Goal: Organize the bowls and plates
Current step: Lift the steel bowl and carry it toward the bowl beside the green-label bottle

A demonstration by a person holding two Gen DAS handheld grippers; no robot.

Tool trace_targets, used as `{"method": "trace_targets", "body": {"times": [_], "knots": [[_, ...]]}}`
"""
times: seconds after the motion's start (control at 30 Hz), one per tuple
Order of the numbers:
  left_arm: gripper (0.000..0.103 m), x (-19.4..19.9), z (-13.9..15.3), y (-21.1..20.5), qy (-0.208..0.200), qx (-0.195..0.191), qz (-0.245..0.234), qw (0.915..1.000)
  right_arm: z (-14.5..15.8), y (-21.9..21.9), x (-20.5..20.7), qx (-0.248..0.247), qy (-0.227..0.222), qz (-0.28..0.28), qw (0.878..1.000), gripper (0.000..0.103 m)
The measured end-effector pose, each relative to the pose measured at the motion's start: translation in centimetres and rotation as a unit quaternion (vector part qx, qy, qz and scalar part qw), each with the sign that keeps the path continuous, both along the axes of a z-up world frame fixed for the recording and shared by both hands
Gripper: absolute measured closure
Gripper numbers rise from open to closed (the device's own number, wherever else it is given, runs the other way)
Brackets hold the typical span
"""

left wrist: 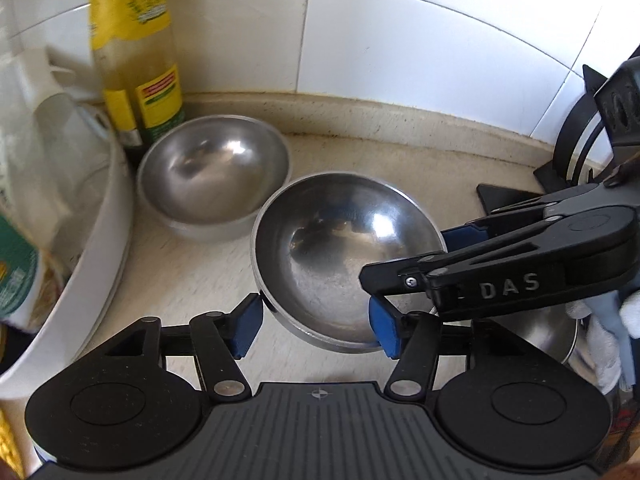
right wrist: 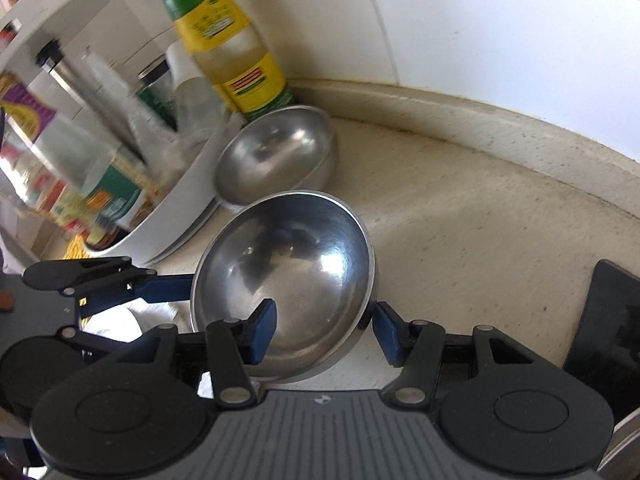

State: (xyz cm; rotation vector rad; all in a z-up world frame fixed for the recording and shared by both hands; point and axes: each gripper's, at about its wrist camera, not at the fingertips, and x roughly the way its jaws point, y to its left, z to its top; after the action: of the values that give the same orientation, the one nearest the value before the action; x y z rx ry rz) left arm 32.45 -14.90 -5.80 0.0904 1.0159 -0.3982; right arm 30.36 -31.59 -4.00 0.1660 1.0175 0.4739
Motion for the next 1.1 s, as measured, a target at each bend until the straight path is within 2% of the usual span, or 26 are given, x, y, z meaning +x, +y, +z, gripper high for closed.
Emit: {"method": "trace_targets", "body": {"times": [0.27, 0.7, 1.1], "knots": [[0.039, -1.9, -0.3, 1.5, 0.010, 0.004, -0.009, 0.9999, 0.5, 1.2, -2.3, -0.001, 0.015, 0.019, 1.000, 0.045], [0.037, -3.2, -0.5, 1.7, 0.012, 0.012, -0.012, 0.9998, 0.3, 1.8, -2.7, 0.002, 0.019, -0.001, 1.000, 0.045], [0.034, -3.0, -0.4, 3.1, -0.004, 0.008, 0.009, 0.9999, 1.6, 1.6, -1.6, -0.005, -0.015, -0.021, 1.000, 0.045]]}}
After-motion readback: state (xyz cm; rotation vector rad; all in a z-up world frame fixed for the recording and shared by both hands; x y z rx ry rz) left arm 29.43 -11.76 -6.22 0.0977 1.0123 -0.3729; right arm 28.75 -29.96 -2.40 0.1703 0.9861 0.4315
